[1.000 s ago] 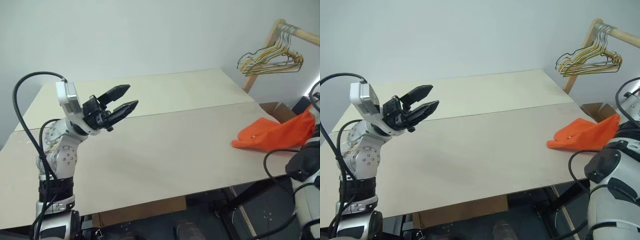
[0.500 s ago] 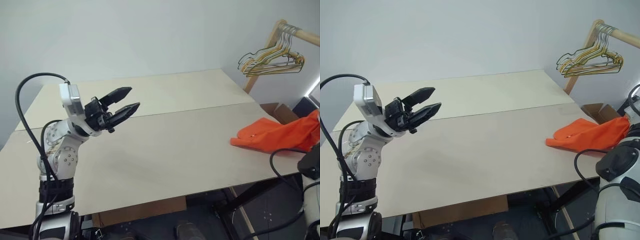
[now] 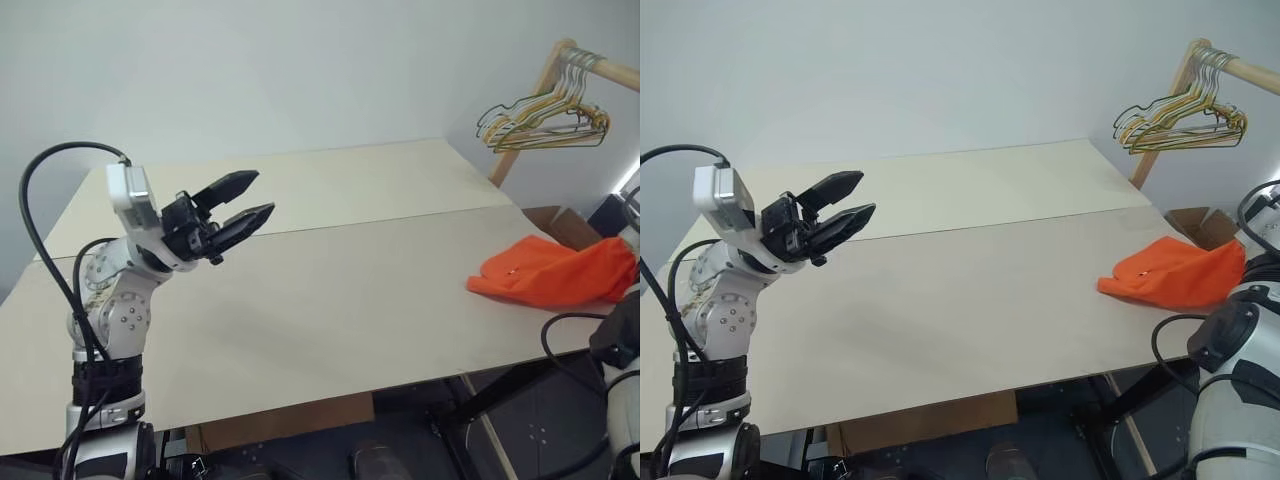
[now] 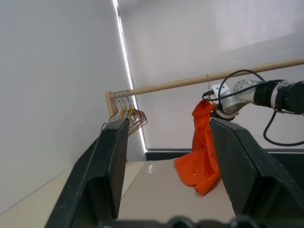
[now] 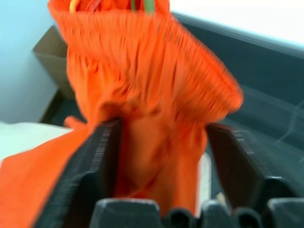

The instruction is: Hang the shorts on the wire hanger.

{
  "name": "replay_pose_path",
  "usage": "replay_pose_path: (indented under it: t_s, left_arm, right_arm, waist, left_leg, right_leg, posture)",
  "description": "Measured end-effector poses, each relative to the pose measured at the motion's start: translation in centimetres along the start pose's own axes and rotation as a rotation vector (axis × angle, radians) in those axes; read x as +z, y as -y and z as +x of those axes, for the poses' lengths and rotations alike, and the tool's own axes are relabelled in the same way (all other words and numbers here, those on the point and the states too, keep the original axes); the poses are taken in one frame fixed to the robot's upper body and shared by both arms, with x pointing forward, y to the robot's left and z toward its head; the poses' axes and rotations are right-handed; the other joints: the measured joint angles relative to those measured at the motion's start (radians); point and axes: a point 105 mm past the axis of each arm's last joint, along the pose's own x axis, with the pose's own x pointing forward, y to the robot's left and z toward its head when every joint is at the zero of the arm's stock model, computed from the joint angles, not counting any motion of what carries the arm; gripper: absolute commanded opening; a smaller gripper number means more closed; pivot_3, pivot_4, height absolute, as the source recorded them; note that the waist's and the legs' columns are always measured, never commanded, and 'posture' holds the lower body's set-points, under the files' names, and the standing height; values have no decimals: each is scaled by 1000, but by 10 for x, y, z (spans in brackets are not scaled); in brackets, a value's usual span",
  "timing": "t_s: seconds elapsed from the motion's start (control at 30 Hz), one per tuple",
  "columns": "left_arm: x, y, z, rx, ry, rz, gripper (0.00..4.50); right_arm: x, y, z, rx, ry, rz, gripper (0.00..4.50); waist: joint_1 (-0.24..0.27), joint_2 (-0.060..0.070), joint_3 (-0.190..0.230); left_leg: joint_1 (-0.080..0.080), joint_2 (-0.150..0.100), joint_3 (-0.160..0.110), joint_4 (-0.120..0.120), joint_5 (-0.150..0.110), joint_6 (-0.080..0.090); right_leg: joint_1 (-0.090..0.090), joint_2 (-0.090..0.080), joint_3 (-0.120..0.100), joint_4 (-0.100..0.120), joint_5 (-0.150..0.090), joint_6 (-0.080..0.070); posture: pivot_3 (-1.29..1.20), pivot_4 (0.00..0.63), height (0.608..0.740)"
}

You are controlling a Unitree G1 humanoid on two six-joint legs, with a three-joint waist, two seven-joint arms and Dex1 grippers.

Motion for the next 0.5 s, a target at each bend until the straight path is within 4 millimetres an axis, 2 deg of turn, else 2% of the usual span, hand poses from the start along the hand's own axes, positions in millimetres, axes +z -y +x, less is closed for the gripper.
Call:
replay_pose_path:
  t_s: [0.3,0.43,0.5]
  left_arm:
    - [0,1,-2,13,-6,4,2904]
    - [0,1,-3,13,-15,9,2904]
    - [0,1,-3,13,-16,10,2904]
  right_arm:
    - [39,2,-17,-67,213,-34,4475]
    - [50,-2,-32,-94,346,-80,4475]
    - [63,-3,-43,-114,450,-112,4475]
  waist:
    - [33,0,0]
    - [39,0,0]
    - [41,0,0]
  left_leg:
    - [0,0,2,0,0,0]
    - [0,0,2,0,0,0]
    - [0,0,2,0,0,0]
  right_leg:
    - [-1,0,2,1,0,0]
    - [-1,0,3,2,0,0]
    - [-2,0,3,2,0,0]
  posture:
    - [-34,0,740]
    - [-38,0,740]
    - [-38,0,740]
